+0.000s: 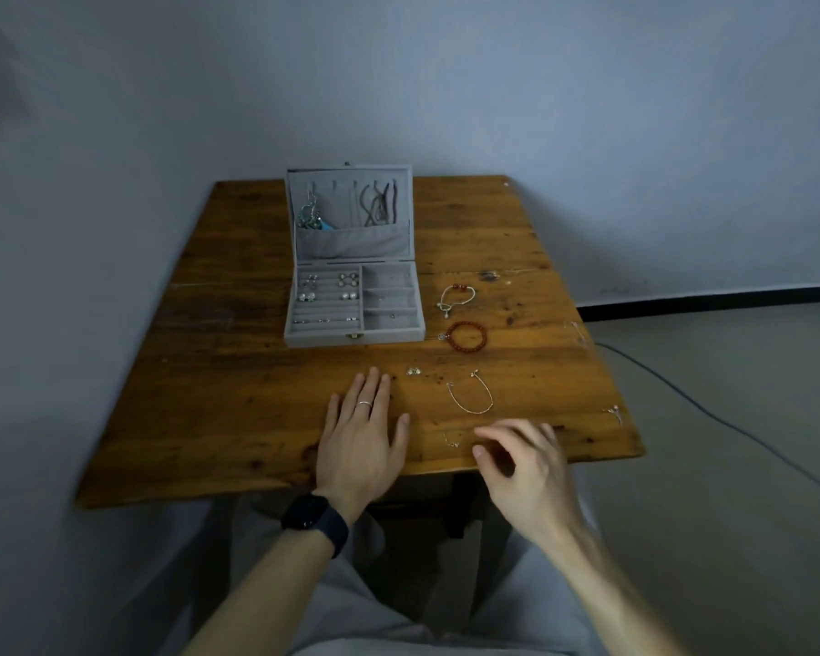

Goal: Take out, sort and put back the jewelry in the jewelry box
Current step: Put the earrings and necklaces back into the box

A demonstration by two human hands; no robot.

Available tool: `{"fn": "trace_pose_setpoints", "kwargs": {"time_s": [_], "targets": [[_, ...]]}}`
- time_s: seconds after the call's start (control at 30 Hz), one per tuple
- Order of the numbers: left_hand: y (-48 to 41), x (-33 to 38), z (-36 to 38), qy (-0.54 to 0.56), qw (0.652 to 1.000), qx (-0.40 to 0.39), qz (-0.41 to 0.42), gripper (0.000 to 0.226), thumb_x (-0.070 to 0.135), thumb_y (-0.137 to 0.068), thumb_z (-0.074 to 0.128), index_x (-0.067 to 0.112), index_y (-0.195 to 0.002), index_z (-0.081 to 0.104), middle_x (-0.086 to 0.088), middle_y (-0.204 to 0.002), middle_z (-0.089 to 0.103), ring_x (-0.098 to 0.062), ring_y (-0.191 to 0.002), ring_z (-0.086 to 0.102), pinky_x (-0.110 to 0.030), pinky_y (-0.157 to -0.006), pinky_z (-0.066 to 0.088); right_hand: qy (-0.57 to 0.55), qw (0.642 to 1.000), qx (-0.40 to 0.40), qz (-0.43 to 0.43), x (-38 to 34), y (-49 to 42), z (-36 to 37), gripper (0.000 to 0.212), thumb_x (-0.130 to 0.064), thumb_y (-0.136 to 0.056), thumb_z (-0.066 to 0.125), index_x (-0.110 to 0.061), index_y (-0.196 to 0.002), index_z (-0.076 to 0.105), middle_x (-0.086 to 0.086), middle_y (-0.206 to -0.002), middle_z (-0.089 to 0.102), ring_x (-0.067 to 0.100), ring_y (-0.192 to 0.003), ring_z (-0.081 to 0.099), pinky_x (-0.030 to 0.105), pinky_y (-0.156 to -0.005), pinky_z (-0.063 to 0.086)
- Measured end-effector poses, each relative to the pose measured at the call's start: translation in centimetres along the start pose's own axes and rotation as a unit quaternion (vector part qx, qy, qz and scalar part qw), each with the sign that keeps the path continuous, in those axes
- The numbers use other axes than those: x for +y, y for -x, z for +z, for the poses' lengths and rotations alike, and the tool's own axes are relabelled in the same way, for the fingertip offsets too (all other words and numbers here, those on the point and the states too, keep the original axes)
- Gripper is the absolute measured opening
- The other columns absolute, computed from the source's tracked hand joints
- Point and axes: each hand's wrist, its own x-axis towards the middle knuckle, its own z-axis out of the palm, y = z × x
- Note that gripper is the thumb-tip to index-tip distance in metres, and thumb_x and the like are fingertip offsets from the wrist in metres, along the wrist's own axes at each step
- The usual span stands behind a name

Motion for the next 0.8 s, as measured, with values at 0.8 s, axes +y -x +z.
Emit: {"fn": "trace_pose_setpoints", "kwargs": {"time_s": [0.8], "targets": [[0.2,-0.1,-0.2,-0.010,1.000,-0.009,0.002,0.072,0.058,-0.098,0.011,0.022,-0.160,0.017,0.002,-0.167,0.015,-0.015,-0.155,0.007,-0.043,-0.125,0.005,-0.025,0.986,0.109,-0.126,1.8,2.9,1.5,0.019,-0.010,-0.079,0.083,-0.013,-0.097,0.079,-0.003,-0.098,0.072,0.016,-0.095,0.061,0.035,-0.078,0.056]]}}
